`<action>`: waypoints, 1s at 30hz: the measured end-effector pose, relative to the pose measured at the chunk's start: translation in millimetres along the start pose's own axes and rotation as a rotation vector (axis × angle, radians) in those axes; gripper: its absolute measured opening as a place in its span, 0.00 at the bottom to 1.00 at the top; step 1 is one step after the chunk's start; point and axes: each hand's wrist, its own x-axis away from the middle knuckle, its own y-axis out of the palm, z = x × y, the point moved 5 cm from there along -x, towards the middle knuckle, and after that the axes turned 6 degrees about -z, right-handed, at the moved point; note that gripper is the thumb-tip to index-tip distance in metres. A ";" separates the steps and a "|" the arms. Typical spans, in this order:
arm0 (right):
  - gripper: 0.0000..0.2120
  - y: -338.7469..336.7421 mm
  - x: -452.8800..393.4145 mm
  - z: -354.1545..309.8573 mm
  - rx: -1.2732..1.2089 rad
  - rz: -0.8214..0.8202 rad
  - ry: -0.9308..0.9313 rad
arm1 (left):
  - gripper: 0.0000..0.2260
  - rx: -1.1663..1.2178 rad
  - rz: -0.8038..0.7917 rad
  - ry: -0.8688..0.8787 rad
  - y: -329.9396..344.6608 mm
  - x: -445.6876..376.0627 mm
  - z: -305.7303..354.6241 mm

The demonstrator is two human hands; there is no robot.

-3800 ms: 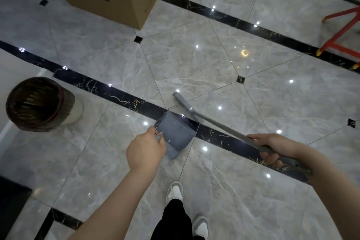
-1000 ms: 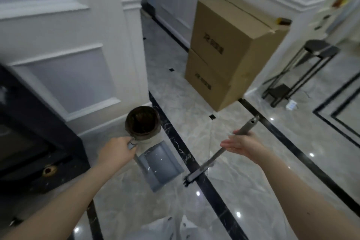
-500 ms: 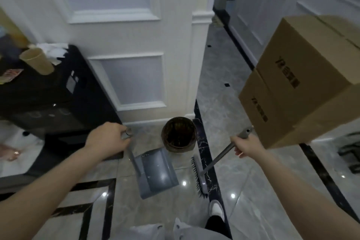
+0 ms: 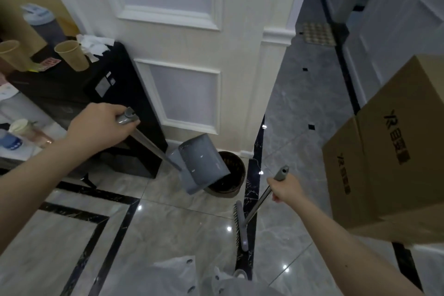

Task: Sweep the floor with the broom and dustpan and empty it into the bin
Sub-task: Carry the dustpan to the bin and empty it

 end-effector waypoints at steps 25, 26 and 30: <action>0.09 4.5 -34.8 -0.6 0.025 -0.099 0.014 | 0.06 -0.494 -0.161 0.820 143.4 7.0 57.3; 0.09 6.4 -36.2 0.2 0.020 -0.102 0.019 | 0.07 -0.528 -0.205 0.849 154.7 9.7 55.7; 0.10 11.8 -36.9 0.9 0.015 -0.117 0.034 | 0.13 -0.656 -0.361 0.924 193.4 21.7 50.4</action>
